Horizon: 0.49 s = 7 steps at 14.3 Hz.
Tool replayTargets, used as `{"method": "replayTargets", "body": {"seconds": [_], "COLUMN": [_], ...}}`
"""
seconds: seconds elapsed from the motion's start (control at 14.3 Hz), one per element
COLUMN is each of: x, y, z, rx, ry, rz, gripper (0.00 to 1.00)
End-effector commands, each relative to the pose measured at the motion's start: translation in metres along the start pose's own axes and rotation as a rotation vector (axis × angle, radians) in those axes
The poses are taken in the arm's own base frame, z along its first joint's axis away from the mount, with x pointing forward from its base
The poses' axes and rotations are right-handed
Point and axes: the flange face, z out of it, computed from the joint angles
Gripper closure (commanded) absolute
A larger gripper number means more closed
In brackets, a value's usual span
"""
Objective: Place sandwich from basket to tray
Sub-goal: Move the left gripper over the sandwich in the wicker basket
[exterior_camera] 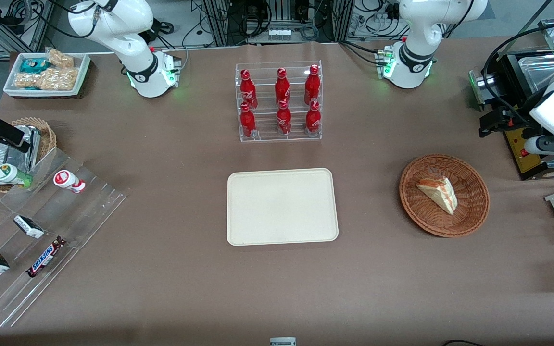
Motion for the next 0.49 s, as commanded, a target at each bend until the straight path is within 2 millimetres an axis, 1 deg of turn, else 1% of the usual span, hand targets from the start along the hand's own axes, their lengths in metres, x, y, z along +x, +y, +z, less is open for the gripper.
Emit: {"method": "replayTargets", "body": {"seconds": [0.0,0.42], "x": [-0.0079,-0.0091], "y": [0.0033,0.0033], "z": [-0.0046,-0.0049], "rx": [0.018,0.018], "ry": [-0.006,-0.01], "rz": [-0.012,-0.023], "gripper": [0.0,0.0]}}
